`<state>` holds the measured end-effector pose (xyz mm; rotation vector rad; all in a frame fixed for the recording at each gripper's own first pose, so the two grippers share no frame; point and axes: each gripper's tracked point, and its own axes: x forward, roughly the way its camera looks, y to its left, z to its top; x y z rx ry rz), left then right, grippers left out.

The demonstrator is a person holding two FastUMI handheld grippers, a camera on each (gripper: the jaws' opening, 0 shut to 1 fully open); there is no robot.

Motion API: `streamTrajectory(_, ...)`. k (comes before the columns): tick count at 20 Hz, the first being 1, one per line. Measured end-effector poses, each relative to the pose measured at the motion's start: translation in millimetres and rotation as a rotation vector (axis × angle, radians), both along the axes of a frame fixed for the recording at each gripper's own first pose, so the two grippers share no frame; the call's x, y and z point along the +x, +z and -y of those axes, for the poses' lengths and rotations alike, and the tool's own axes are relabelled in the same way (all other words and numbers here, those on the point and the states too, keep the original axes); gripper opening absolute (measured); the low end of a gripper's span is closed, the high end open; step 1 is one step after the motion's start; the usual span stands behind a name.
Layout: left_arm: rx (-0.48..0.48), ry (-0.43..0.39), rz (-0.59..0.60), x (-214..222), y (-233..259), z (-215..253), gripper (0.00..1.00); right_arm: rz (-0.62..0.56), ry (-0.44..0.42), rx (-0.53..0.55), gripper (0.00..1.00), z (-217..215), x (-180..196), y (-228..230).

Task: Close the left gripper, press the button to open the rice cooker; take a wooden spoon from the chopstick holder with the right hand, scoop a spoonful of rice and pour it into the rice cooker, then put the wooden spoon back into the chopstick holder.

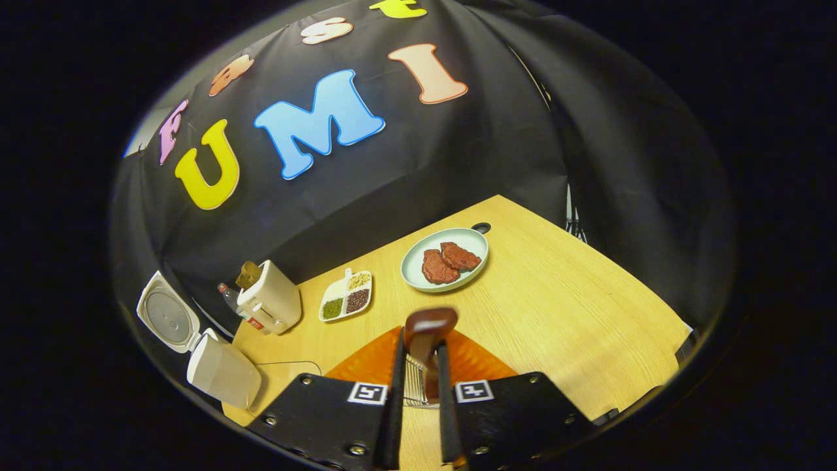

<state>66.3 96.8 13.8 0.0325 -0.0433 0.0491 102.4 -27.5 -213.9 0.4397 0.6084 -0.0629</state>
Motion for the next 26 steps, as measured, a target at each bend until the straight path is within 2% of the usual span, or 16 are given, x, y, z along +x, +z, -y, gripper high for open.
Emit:
streamTrajectory(1,-0.001,0.0,0.004,1.7,0.9,-0.5,0.99,0.013,-0.009,-0.048,0.45,7.2,-2.4,-0.9)
streamTrajectory(4,-0.008,0.009,0.003,9.2,-1.7,-4.0,0.97,0.065,-0.042,-0.209,0.99,33.3,-6.7,22.5)
streamTrajectory(6,-0.015,0.02,-0.001,16.3,-3.7,-9.2,0.99,0.102,-0.052,-0.284,1.0,40.3,-9.9,40.1)
streamTrajectory(10,-0.019,0.046,0.005,38.6,2.2,-27.4,0.99,0.182,-0.057,-0.366,1.0,39.4,-15.5,82.6)
streamTrajectory(13,0.001,0.107,0.024,60.5,11.9,-55.3,0.97,0.251,-0.051,-0.387,1.0,25.8,-25.4,114.8)
streamTrajectory(18,0.018,0.189,0.032,105.1,24.8,-100.9,0.97,0.308,-0.066,-0.405,1.0,8.3,-45.0,141.7)
streamTrajectory(22,0.038,0.228,0.056,140.9,38.1,-135.7,0.98,0.341,-0.074,-0.42,1.0,-10.2,-61.3,156.9)
streamTrajectory(24,0.033,0.232,0.044,161.6,39.1,-149.1,0.97,0.349,-0.079,-0.46,1.0,-15.3,-67.8,160.4)
streamTrajectory(26,0.027,0.238,0.029,182.0,37.9,-164.2,0.99,0.353,-0.079,-0.455,1.0,-28.9,-73.8,163.9)
